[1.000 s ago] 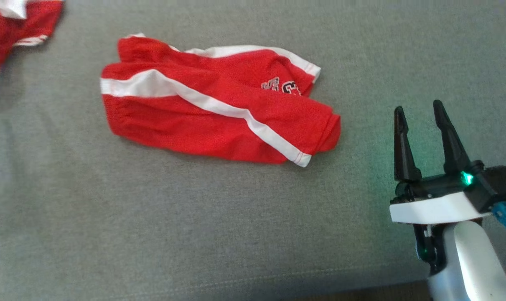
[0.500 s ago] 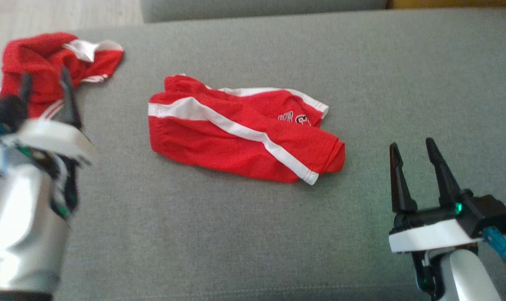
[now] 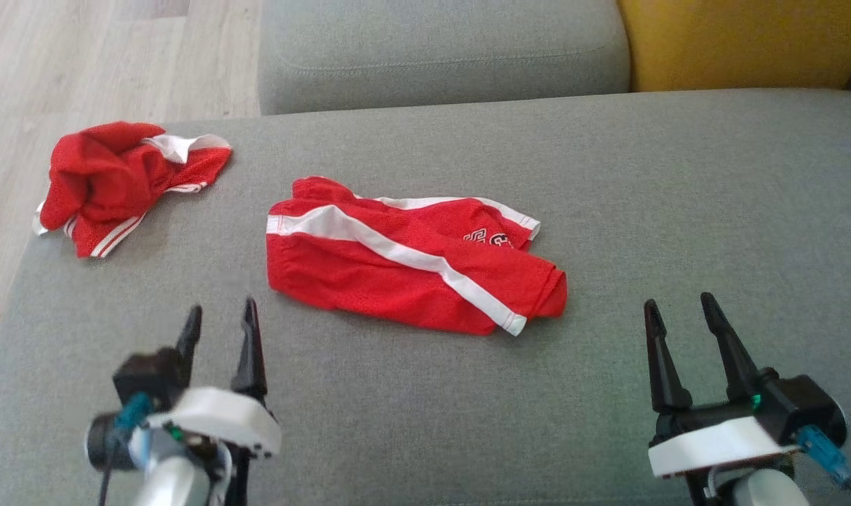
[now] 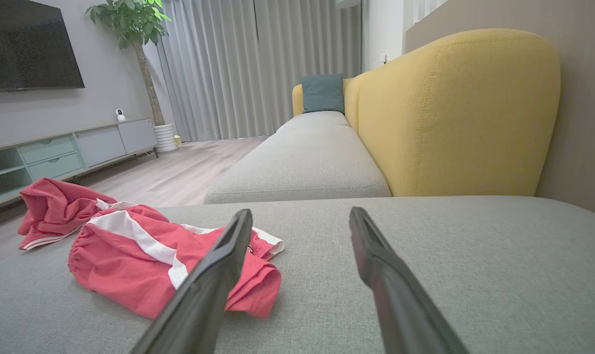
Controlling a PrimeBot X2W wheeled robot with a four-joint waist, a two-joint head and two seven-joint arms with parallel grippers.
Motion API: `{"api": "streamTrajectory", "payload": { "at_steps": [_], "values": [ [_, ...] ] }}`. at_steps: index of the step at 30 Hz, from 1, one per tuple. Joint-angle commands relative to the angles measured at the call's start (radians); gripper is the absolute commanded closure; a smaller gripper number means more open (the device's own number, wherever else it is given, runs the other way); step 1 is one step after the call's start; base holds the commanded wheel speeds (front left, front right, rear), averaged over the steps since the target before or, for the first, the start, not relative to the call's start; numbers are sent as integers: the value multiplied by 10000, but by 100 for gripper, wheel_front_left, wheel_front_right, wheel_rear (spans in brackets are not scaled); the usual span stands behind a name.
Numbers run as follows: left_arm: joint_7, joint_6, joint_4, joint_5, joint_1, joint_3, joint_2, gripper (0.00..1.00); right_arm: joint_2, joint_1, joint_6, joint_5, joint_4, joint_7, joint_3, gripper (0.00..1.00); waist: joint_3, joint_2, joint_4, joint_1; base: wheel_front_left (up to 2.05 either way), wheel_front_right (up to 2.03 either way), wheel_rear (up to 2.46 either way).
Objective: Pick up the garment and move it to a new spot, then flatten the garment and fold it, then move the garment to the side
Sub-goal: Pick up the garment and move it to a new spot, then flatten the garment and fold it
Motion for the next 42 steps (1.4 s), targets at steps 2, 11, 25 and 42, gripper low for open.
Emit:
{"api": "streamTrajectory", "payload": {
  "at_steps": [2,11,25,42],
  "values": [
    [-121,69,-489,126,-232,399,-32,0,-56,-225,-7,95,-273,-109,314,0,-43,-1,-28,1,0,0,0],
    [-123,-19,-1262,1228,1004,691,-669,0,-56,-60,-7,332,-119,-109,482,0,-188,-1,-60,1,0,0,0],
    [-123,-400,-1156,1817,1179,1065,-1066,0,-56,-79,-7,351,-29,-109,500,0,-182,-1,4,1,0,0,0],
    [-124,-619,-987,2067,1190,1276,-1281,0,-56,-86,-7,325,-30,-109,445,0,-127,-1,31,1,0,0,0]
  ]
}}
